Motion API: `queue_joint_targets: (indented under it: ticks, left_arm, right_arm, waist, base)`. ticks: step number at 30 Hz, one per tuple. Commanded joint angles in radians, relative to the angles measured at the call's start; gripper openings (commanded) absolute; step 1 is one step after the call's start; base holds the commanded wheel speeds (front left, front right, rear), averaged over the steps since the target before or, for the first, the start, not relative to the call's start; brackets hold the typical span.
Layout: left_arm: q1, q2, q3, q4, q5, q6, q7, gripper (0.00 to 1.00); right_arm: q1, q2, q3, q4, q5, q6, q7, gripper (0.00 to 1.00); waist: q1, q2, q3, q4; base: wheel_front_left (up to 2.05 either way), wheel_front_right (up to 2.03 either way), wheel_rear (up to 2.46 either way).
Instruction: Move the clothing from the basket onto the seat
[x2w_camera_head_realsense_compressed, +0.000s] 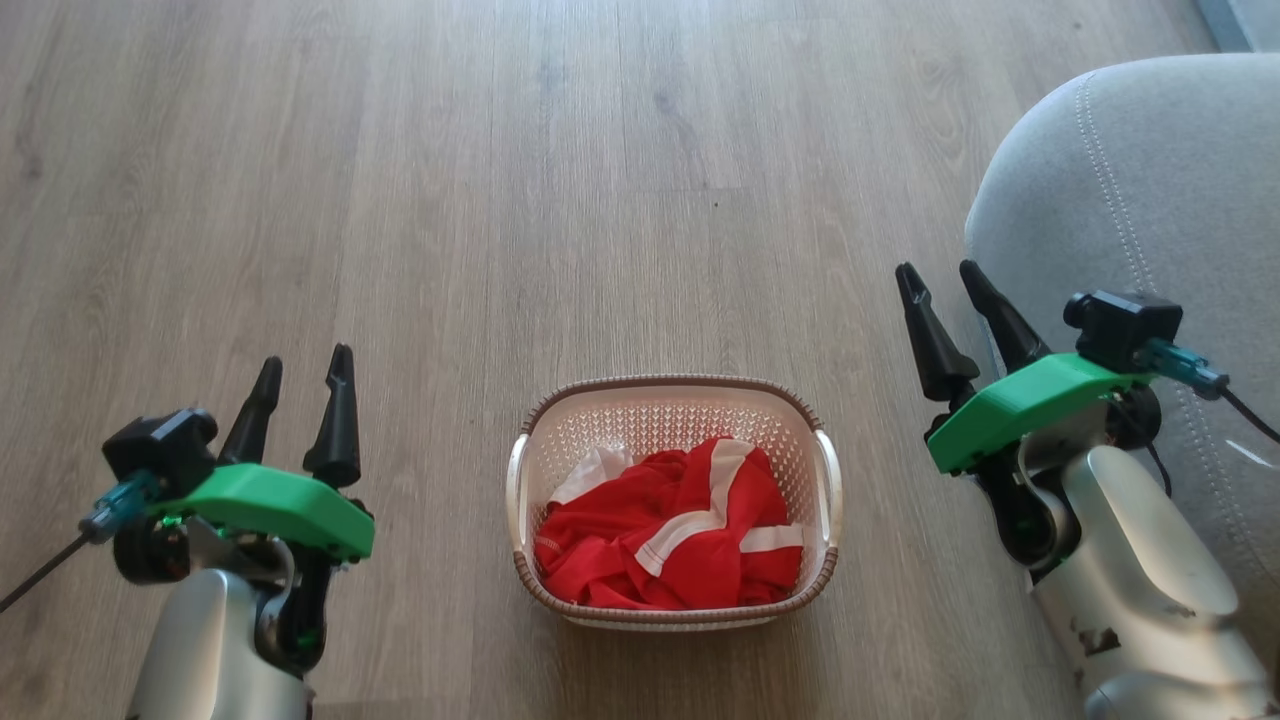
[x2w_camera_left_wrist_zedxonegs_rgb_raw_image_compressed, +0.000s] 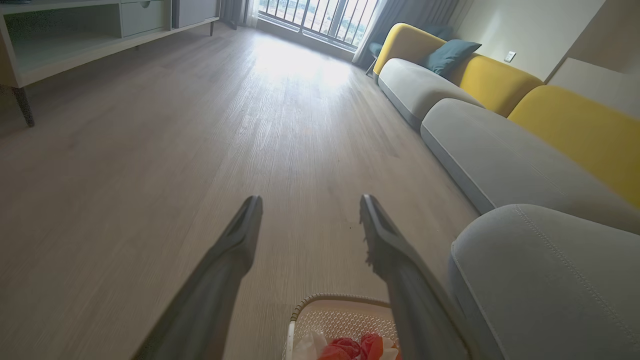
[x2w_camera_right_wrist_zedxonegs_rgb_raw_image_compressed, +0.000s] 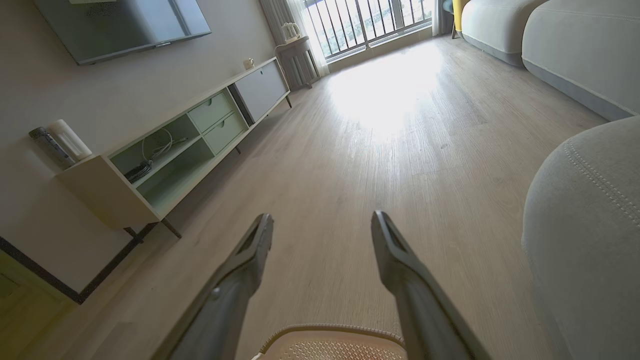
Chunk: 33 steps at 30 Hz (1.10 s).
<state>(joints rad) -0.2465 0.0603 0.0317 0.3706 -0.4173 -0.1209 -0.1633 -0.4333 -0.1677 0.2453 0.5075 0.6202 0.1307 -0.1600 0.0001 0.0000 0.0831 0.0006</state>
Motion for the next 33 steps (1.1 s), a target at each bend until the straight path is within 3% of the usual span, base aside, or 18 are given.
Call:
queue_joint_targets:
  ticks: [1,33]
  left_arm:
    - [-0.061,0.027,0.020,-0.030,0.041,-0.001,-0.016,1.00]
    - [-0.122,0.041,0.046,-0.014,0.398,0.059,-0.098,1.00]
  right_arm:
    - [-0.062,-0.014,0.019,-0.023,-0.038,0.000,-0.018,1.00]
    - [-0.175,0.003,-0.050,0.093,-0.445,0.000,-0.102,1.00]
  waist:
    - [-0.0001,0.0000,0.002,0.000]
    - [-0.0001,0.0000,0.001,-0.004]
  base:
    - [0.00,0.00,0.00]
    - [0.00,0.00,0.00]
